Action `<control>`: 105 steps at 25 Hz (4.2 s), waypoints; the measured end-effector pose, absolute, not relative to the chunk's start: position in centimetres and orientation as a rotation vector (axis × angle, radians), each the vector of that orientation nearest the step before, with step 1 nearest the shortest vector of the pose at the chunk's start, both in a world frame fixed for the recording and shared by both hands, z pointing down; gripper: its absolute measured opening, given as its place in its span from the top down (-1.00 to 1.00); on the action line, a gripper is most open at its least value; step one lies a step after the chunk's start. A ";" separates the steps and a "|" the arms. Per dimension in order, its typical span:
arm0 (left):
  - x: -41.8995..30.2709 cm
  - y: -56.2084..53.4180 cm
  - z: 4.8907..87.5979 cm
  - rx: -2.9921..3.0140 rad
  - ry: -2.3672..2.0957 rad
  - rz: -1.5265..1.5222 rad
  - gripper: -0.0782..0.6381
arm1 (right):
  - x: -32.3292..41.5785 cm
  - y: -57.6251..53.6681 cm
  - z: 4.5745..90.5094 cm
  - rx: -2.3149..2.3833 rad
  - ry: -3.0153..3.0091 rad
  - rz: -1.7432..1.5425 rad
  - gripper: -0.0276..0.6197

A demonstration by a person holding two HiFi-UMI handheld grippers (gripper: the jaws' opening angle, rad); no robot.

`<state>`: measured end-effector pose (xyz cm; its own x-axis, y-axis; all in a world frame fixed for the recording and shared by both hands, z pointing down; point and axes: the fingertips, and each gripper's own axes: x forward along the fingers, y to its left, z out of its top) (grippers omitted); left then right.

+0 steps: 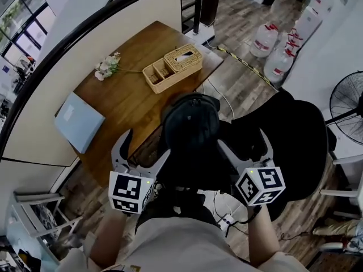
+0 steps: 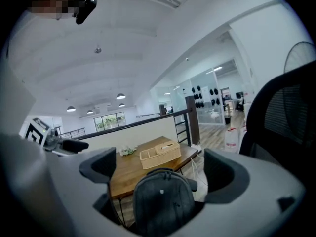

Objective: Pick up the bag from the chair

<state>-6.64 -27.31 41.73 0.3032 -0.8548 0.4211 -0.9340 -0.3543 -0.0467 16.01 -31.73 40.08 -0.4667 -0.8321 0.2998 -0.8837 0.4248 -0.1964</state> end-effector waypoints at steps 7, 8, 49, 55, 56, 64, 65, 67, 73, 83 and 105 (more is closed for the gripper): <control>-7.2 -30.6 46.5 2.365 -1.553 0.641 -0.48 | 13.9 -36.0 42.9 1.498 -2.463 0.480 -0.81; -7.2 -31.1 47.0 2.363 -1.549 0.652 -0.48 | 13.4 -36.4 43.5 1.468 -2.454 0.466 -0.81; -8.0 -42.0 75.5 1.905 -1.442 0.946 0.11 | 11.4 -49.4 78.2 1.203 -2.046 0.622 -0.44; -7.2 -40.9 74.9 1.942 -1.381 0.899 0.29 | 11.8 -47.6 76.9 1.250 -2.025 0.621 -0.08; -7.0 -40.5 74.6 1.951 -1.373 0.882 0.32 | 12.0 -47.1 76.5 1.271 -2.022 0.620 -0.03; -5.1 -37.0 70.0 2.078 -1.364 0.789 0.41 | 14.3 -40.9 71.3 1.442 -2.056 0.647 0.27; -4.9 -36.6 69.0 2.100 -1.360 0.776 0.42 | 14.6 -40.1 70.1 1.465 -2.064 0.643 0.28; -4.6 -36.3 66.6 2.141 -1.355 0.730 0.42 | 15.0 -38.9 67.5 1.509 -2.070 0.635 0.29; -4.0 -36.0 57.5 2.287 -1.347 0.611 0.42 | 15.7 -36.5 57.7 1.599 -2.069 0.603 0.31; -4.0 -36.0 40.0 2.548 -1.380 0.448 0.42 | 15.9 -34.9 39.7 1.743 -2.214 0.355 0.30; -9.1 -28.2 28.5 2.710 -1.487 0.291 0.41 | 11.1 -27.1 29.4 1.726 -2.398 0.271 0.30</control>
